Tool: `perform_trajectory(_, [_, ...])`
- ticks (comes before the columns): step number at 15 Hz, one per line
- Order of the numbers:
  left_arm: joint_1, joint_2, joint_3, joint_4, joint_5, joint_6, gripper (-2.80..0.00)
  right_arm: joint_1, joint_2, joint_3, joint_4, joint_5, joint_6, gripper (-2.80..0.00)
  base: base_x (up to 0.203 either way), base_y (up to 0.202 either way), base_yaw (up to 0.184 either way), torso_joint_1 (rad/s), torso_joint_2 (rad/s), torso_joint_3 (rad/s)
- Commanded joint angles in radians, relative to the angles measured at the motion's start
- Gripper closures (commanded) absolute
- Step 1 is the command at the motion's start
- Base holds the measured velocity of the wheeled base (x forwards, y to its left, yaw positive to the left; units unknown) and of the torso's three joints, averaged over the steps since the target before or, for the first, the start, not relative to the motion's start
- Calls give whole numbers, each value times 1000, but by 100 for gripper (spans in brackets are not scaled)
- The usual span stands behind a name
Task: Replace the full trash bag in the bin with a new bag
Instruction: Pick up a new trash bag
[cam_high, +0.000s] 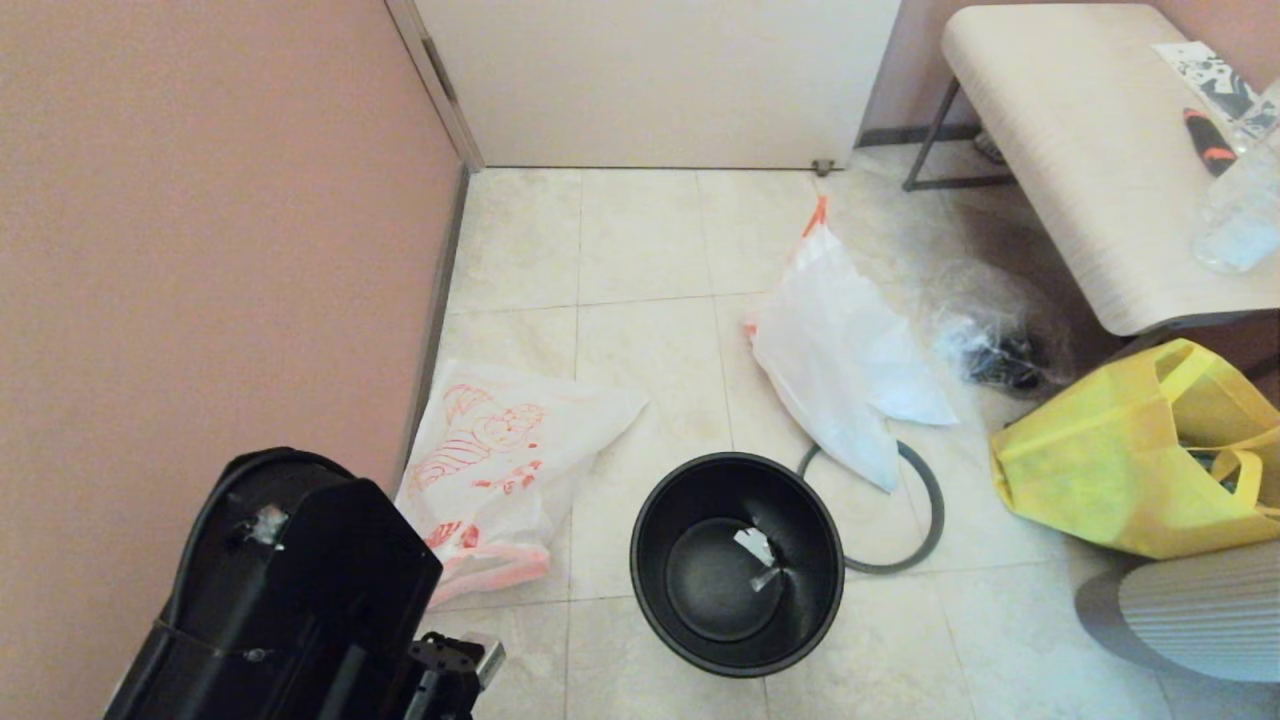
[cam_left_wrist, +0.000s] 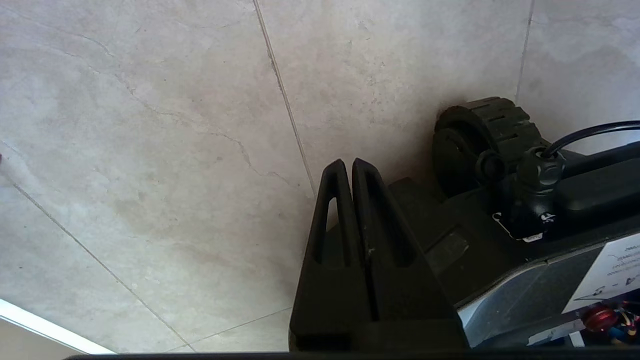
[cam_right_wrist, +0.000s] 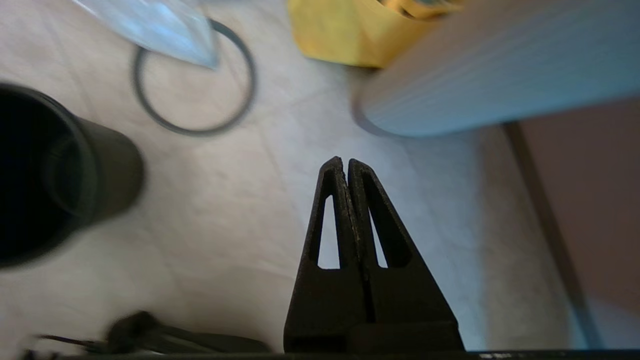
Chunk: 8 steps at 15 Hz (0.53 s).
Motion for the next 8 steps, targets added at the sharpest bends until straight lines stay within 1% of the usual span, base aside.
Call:
perform_trajectory(1, [1, 0, -3, -9, 0, -3, 0, -41, -153, 94, 20, 10, -17, 0, 0, 0, 0, 0, 0, 0])
perform_trajectory(3, [2, 0, -3, -9, 0, -3, 0, -81, -202, 137, 24, 19, -17, 0, 0, 0, 0, 0, 0, 0])
perform_trajectory(4, [2, 0, -4, -9, -2, -3, 0, -100, -254, 159, 24, 37, -21, 0, 0, 0, 0, 0, 0, 0])
perform_trajectory(5, [2, 0, -5, -9, -2, -1, 0, -116, -304, 186, 25, 68, -42, 0, 0, 0, 0, 0, 0, 0])
perform_trajectory(6, [2, -2, -4, -9, -2, -1, 0, -127, -338, 227, 24, 106, -83, 0, 0, 0, 0, 0, 0, 0])
perform_trajectory(8, [2, -1, -4, -9, -2, -1, 0, -132, -392, 272, 5, 220, -153, 0, 0, 0, 0, 0, 0, 0])
